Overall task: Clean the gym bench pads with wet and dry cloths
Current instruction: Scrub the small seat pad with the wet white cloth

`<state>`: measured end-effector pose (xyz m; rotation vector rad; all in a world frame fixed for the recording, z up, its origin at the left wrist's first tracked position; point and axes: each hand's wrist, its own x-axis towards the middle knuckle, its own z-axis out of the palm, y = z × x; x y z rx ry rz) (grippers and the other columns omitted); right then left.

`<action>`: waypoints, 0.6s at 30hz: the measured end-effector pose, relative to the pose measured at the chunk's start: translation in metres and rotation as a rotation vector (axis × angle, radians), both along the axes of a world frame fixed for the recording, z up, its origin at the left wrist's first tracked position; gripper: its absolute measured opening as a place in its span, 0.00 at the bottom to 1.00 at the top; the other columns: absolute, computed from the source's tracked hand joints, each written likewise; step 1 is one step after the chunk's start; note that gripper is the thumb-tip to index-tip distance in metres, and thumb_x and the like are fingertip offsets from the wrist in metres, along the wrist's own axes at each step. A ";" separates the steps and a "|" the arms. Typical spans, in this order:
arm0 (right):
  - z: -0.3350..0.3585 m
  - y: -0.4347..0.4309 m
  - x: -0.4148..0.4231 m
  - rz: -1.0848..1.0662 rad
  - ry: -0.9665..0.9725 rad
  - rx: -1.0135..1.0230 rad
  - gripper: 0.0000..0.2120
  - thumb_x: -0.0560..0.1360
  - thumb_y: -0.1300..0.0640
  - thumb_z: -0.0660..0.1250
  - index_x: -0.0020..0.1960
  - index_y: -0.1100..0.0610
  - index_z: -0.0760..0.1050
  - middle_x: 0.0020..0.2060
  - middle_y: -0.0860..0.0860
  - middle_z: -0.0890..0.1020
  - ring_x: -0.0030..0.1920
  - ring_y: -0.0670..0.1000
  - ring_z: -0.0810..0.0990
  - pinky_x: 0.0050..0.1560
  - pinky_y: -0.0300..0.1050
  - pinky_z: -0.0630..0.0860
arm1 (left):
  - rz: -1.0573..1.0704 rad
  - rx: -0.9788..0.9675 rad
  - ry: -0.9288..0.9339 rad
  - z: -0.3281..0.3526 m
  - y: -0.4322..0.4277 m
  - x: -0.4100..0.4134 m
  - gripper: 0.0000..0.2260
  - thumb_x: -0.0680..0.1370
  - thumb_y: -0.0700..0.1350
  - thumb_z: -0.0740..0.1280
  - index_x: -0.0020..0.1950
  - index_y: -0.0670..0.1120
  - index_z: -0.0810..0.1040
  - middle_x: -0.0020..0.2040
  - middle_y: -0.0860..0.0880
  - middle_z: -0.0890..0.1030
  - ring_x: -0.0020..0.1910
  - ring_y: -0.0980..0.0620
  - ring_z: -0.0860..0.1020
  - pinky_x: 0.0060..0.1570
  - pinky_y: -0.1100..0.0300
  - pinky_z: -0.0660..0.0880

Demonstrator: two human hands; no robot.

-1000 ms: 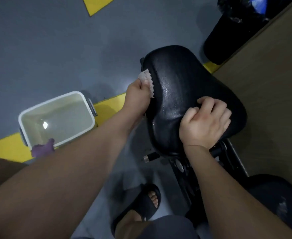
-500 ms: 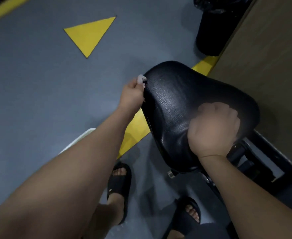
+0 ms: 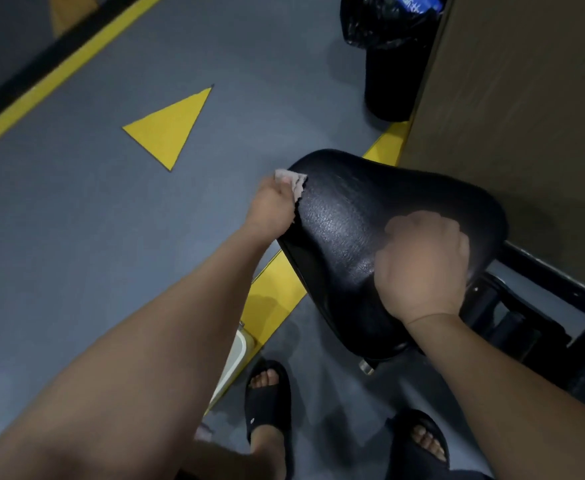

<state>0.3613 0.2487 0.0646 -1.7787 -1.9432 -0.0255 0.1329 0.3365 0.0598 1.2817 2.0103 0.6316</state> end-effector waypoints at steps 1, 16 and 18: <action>-0.001 0.000 0.000 0.001 -0.005 0.004 0.13 0.71 0.55 0.61 0.53 0.55 0.79 0.53 0.56 0.77 0.53 0.61 0.72 0.55 0.56 0.66 | -0.008 -0.032 0.012 0.000 0.009 -0.001 0.23 0.86 0.54 0.49 0.61 0.42 0.78 0.53 0.40 0.83 0.51 0.40 0.82 0.47 0.55 0.74; -0.004 0.001 0.003 0.011 -0.006 -0.025 0.15 0.71 0.52 0.61 0.54 0.55 0.79 0.53 0.55 0.76 0.54 0.60 0.72 0.55 0.55 0.66 | -0.370 -0.137 0.191 0.009 0.075 0.004 0.19 0.86 0.57 0.51 0.60 0.45 0.75 0.50 0.45 0.79 0.54 0.44 0.77 0.52 0.57 0.66; -0.001 0.001 0.003 0.009 -0.047 -0.068 0.16 0.72 0.51 0.60 0.55 0.55 0.78 0.55 0.54 0.76 0.56 0.60 0.72 0.57 0.55 0.66 | -0.294 -0.137 0.205 0.007 0.052 -0.003 0.22 0.87 0.55 0.49 0.65 0.40 0.73 0.59 0.38 0.79 0.61 0.40 0.76 0.53 0.57 0.65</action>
